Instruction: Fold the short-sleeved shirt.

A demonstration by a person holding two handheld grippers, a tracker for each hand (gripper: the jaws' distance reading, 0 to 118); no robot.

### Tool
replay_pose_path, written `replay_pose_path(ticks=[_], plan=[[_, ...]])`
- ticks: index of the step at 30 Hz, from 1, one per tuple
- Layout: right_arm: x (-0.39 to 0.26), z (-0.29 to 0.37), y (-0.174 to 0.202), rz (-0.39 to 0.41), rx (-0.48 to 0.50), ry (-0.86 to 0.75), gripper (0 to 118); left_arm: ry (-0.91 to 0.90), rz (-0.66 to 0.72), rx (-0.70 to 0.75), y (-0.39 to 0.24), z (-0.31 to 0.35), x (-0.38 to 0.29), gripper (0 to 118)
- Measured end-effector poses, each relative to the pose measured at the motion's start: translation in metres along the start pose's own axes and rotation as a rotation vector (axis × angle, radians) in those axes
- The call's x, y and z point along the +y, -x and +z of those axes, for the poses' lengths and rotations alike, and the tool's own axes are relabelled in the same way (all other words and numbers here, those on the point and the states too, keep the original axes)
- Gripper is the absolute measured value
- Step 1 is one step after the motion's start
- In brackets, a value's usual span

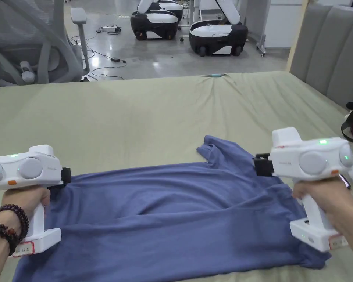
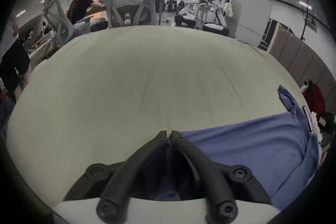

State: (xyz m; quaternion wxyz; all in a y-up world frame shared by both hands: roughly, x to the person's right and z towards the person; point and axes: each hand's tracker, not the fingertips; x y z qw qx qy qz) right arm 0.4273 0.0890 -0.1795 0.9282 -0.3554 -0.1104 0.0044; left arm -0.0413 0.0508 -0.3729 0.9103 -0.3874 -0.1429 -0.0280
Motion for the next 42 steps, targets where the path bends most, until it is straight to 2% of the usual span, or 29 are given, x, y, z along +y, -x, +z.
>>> replay_pose_path(ticks=[1, 2, 4, 5, 7, 9, 11, 14, 15, 16, 17, 18, 19, 24, 28, 32, 38, 42], plan=[[0.014, -0.014, -0.003, 0.004, -0.005, 0.026, 98, -0.003, -0.004, 0.0, -0.001, 0.003, -0.001, 1], [0.024, -0.029, -0.007, 0.004, -0.004, 0.052, 118, -0.006, -0.005, 0.001, -0.001, 0.005, -0.001, 1], [0.039, -0.056, -0.013, -0.031, -0.016, 0.056, 105, -0.007, 0.0, -0.005, 0.0, 0.006, 0.0, 1], [0.042, -0.065, -0.017, -0.036, -0.029, 0.091, 102, -0.005, 0.003, -0.006, 0.0, 0.007, 0.0, 1], [0.045, -0.091, -0.017, -0.013, -0.093, 0.223, 103, -0.002, -0.007, -0.009, 0.0, 0.009, 0.0, 1], [0.042, -0.109, -0.02, 0.025, -0.08, 0.252, 101, -0.006, -0.027, -0.012, 0.0, 0.011, 0.0, 1], [0.038, -0.123, -0.017, 0.021, -0.059, 0.288, 95, -0.004, -0.036, -0.016, 0.001, 0.01, 0.002, 1], [0.032, -0.131, -0.014, 0.001, -0.055, 0.331, 69, -0.004, -0.054, -0.01, -0.002, 0.009, 0.002, 1], [0.031, -0.133, -0.012, 0.002, -0.037, 0.33, 65, -0.005, -0.055, -0.009, -0.002, 0.008, 0.003, 1], [0.032, -0.132, -0.007, 0.006, -0.044, 0.321, 53, -0.007, -0.053, -0.008, -0.002, 0.008, 0.003, 1], [0.036, -0.144, -0.011, 0.02, -0.046, 0.314, 30, -0.008, -0.051, -0.007, -0.003, 0.008, 0.003, 1], [0.038, -0.143, -0.009, 0.037, -0.019, 0.298, 1, -0.008, -0.052, -0.005, -0.004, 0.008, 0.003, 1], [0.04, -0.141, -0.007, 0.04, 0.003, 0.288, 1, -0.006, -0.053, -0.003, -0.004, 0.008, 0.003, 2], [0.044, -0.114, -0.015, 0.022, -0.017, 0.232, 1, -0.029, -0.048, 0.004, -0.004, 0.028, 0.004, 2], [0.043, -0.064, -0.022, 0.059, -0.034, 0.173, 1, -0.052, -0.065, 0.005, -0.006, 0.064, 0.004, 1], [0.032, 0.004, -0.025, 0.03, -0.038, 0.105, 1, -0.097, -0.034, -0.009, -0.002, 0.118, -0.01, 2], [-0.031, 0.127, -0.012, 0.069, -0.024, -0.001, 1, -0.139, -0.029, -0.033, 0.01, 0.188, -0.067, 1], [-0.084, 0.159, -0.005, 0.093, -0.033, 0.005, 1, -0.127, -0.071, -0.039, 0.013, 0.205, -0.116, 2]])
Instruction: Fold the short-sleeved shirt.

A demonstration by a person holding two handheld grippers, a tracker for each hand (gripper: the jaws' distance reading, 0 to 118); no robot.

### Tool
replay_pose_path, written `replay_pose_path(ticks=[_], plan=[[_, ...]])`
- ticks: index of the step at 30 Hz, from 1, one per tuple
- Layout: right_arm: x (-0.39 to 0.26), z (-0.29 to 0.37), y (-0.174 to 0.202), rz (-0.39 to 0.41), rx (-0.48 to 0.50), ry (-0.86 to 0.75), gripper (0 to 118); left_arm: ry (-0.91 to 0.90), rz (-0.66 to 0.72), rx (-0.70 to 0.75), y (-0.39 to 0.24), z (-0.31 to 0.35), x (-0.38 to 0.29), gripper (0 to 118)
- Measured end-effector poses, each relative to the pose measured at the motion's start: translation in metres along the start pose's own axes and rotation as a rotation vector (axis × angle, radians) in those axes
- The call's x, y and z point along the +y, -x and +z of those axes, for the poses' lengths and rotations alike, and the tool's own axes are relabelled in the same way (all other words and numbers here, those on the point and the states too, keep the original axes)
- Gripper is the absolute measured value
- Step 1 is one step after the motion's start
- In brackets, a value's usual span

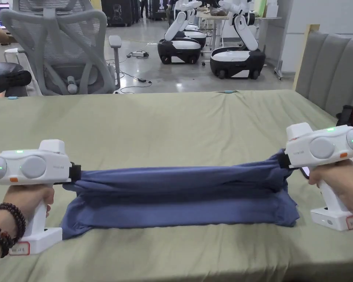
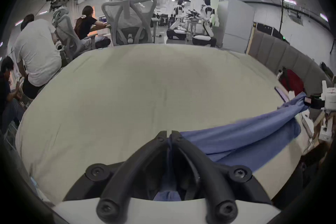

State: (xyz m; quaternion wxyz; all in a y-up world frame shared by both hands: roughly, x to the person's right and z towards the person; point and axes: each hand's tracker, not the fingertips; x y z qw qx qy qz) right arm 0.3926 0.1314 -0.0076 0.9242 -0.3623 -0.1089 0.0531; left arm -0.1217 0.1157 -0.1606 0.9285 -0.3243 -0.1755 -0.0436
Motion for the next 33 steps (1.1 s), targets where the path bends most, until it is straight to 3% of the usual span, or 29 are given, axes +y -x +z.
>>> replay_pose_path(ticks=[6, 9, 14, 18, 19, 20, 21, 22, 23, 24, 26, 27, 28, 29, 30, 31, 33], plan=[[-0.063, -0.016, 0.038, 0.121, 0.016, 0.206, 1, 0.128, -0.048, 0.006, -0.009, -0.016, -0.056, 2], [-0.079, -0.053, 0.039, 0.146, -0.032, 0.246, 1, 0.132, -0.017, 0.031, -0.007, -0.024, -0.07, 1], [-0.078, -0.065, 0.042, 0.114, -0.056, 0.237, 3, 0.144, -0.015, 0.05, -0.014, -0.031, -0.076, 3], [-0.077, -0.059, 0.034, 0.08, -0.046, 0.21, 15, 0.126, -0.037, 0.074, -0.017, -0.028, -0.076, 18], [-0.077, -0.054, 0.032, 0.069, -0.049, 0.19, 29, 0.111, -0.042, 0.07, -0.016, -0.025, -0.074, 32], [-0.075, -0.048, 0.031, 0.058, -0.087, 0.163, 55, 0.072, -0.05, 0.075, -0.015, -0.019, -0.072, 56], [-0.073, -0.042, 0.03, 0.044, -0.127, 0.138, 95, 0.05, -0.053, 0.092, -0.011, -0.019, -0.07, 91], [-0.068, -0.035, 0.029, 0.033, -0.137, 0.126, 117, 0.031, -0.046, 0.097, -0.008, -0.015, -0.067, 117], [-0.064, -0.026, 0.029, 0.023, -0.117, 0.095, 118, 0.005, -0.033, 0.084, -0.003, -0.011, -0.063, 118], [-0.056, -0.017, 0.028, 0.008, -0.091, 0.052, 114, -0.035, -0.027, 0.097, -0.002, -0.004, -0.055, 112], [-0.044, -0.01, 0.03, -0.01, -0.081, 0.03, 114, -0.028, 0.006, 0.077, 0.0, 0.002, -0.047, 113], [-0.039, -0.004, 0.037, -0.016, -0.072, 0.014, 110, -0.025, 0.016, 0.077, 0.0, 0.005, -0.041, 104], [-0.035, -0.001, 0.039, -0.019, -0.052, -0.007, 100, -0.033, 0.022, 0.071, 0.001, 0.009, -0.038, 86], [-0.031, 0.0, 0.042, -0.022, -0.03, -0.022, 82, -0.043, 0.025, 0.07, -0.001, 0.013, -0.038, 60], [-0.029, 0.0, 0.046, -0.019, -0.036, -0.016, 39, -0.047, 0.025, 0.078, -0.002, 0.014, -0.036, 16], [-0.028, 0.001, 0.054, -0.014, -0.043, -0.015, 6, -0.052, 0.021, 0.085, -0.004, 0.015, -0.036, 0], [-0.028, -0.001, 0.061, 0.004, -0.081, -0.023, 0, -0.065, 0.015, 0.1, -0.006, 0.015, -0.039, 0]])
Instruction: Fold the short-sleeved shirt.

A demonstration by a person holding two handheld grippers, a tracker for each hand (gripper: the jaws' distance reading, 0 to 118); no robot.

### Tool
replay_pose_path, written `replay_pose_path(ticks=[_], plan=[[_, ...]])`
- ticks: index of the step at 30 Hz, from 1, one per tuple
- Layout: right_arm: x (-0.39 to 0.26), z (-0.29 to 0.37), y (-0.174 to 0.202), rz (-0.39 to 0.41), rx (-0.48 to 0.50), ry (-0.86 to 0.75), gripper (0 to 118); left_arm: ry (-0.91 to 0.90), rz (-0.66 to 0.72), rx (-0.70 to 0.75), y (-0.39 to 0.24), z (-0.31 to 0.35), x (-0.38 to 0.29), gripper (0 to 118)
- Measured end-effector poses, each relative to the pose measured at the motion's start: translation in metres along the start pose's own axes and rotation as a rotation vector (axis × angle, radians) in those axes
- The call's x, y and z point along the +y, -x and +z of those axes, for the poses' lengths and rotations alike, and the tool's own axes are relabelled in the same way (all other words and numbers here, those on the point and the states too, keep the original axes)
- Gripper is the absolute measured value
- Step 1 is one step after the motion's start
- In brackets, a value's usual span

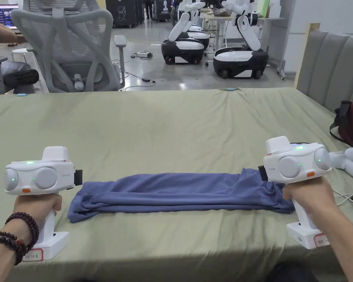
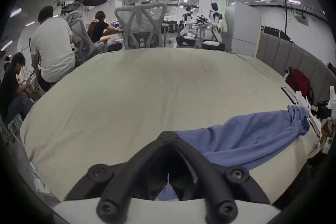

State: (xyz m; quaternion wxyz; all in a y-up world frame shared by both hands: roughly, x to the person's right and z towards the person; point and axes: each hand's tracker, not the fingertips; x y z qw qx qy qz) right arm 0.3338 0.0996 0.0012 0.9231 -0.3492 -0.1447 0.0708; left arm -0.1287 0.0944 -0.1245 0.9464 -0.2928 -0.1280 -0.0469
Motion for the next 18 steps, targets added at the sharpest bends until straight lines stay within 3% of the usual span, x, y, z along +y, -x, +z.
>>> replay_pose_path(ticks=[7, 8, 11, 12, 16, 18], plan=[[-0.001, 0.0, 0.009, 0.007, 0.042, 0.009, 0, -0.003, -0.01, -0.041, 0.008, -0.003, -0.001, 0], [-0.001, 0.0, 0.009, 0.004, 0.048, 0.011, 0, 0.001, 0.005, -0.04, 0.012, -0.005, -0.001, 9], [-0.001, -0.004, 0.011, -0.007, 0.054, 0.023, 0, 0.018, 0.099, -0.054, 0.025, -0.018, -0.003, 110], [-0.002, -0.005, 0.011, -0.005, 0.056, 0.029, 0, 0.039, 0.126, -0.069, 0.029, -0.025, -0.007, 117], [-0.004, -0.011, 0.017, 0.005, 0.083, 0.044, 0, 0.111, 0.208, -0.118, 0.039, -0.047, -0.021, 100], [-0.004, -0.014, 0.022, 0.01, 0.092, 0.052, 0, 0.17, 0.209, -0.101, 0.039, -0.06, -0.028, 100]])
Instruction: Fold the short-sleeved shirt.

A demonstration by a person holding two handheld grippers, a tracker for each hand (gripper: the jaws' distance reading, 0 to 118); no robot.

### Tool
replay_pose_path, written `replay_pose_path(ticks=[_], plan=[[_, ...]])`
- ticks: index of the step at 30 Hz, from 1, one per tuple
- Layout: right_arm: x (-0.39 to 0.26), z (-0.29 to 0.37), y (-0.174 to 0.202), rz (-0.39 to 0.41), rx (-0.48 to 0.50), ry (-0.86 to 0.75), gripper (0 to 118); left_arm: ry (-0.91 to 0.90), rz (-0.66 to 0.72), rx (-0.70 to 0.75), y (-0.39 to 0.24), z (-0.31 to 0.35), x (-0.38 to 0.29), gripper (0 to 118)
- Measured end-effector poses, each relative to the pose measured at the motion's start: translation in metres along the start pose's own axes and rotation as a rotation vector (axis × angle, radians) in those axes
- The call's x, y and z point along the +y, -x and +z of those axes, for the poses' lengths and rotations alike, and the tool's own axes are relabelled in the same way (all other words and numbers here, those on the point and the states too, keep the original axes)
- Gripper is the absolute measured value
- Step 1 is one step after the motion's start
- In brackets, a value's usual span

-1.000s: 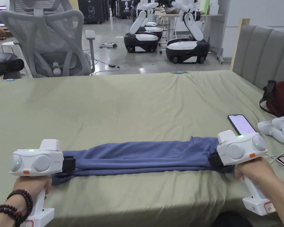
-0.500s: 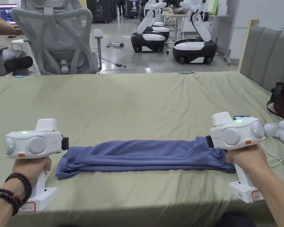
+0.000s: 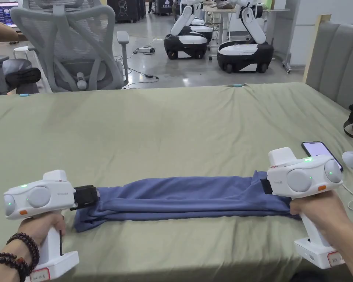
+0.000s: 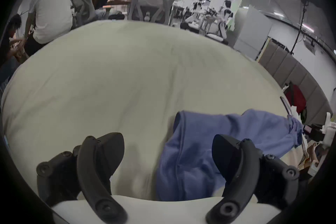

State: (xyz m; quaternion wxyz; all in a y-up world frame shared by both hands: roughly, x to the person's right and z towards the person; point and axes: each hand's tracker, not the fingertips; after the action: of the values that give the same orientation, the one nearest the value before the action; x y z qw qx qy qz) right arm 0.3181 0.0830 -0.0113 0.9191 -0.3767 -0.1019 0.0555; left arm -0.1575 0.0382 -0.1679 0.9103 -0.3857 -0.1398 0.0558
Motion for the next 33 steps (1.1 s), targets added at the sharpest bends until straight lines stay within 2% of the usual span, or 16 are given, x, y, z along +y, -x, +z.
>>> replay_pose_path(ticks=[2, 5, 8, 10, 12, 13, 14, 15, 16, 19, 23, 26, 29, 31, 33], plan=[[0.001, -0.002, 0.002, 0.005, 0.006, 0.004, 0, 0.04, -0.013, -0.005, -0.002, -0.012, -0.006, 97], [0.004, -0.007, 0.005, 0.013, 0.014, 0.009, 0, 0.047, -0.105, 0.025, -0.017, -0.016, -0.005, 98], [0.006, -0.011, 0.009, 0.021, 0.012, 0.009, 0, 0.057, -0.227, 0.051, -0.033, -0.017, -0.005, 79], [0.007, -0.013, 0.01, 0.015, 0.019, 0.006, 0, 0.049, -0.248, 0.02, -0.038, -0.014, -0.005, 47], [0.007, -0.015, 0.013, 0.007, 0.027, 0.006, 0, 0.046, -0.266, 0.029, -0.042, -0.012, -0.004, 23], [0.008, -0.016, 0.015, 0.006, 0.028, 0.006, 0, 0.047, -0.27, 0.031, -0.042, -0.011, -0.003, 5], [0.007, -0.016, 0.016, 0.006, 0.031, 0.007, 0, 0.043, -0.256, 0.015, -0.034, -0.011, 0.0, 5], [0.007, -0.015, 0.017, 0.007, 0.034, 0.007, 0, 0.054, -0.177, -0.075, -0.032, -0.008, 0.003, 5], [0.007, -0.016, 0.018, 0.009, 0.037, 0.006, 0, 0.032, -0.176, -0.035, -0.032, -0.006, 0.004, 5], [0.008, -0.014, 0.019, 0.015, 0.044, 0.002, 0, 0.004, -0.214, -0.036, -0.028, 0.001, 0.006, 5], [0.012, -0.006, 0.019, 0.014, 0.038, -0.013, 0, -0.022, -0.157, -0.031, -0.01, 0.014, 0.018, 5], [0.013, -0.004, 0.016, 0.007, 0.033, -0.021, 0, -0.045, -0.184, 0.13, 0.011, 0.018, 0.028, 5], [0.013, -0.004, 0.015, 0.006, 0.026, -0.024, 0, -0.04, -0.139, 0.332, 0.042, 0.027, 0.037, 5], [0.012, -0.004, 0.014, -0.002, 0.036, -0.027, 0, -0.011, -0.176, 0.366, 0.051, 0.033, 0.035, 5], [0.012, -0.005, 0.014, -0.003, 0.04, -0.028, 0, -0.014, -0.124, 0.263, 0.053, 0.041, 0.036, 5]])
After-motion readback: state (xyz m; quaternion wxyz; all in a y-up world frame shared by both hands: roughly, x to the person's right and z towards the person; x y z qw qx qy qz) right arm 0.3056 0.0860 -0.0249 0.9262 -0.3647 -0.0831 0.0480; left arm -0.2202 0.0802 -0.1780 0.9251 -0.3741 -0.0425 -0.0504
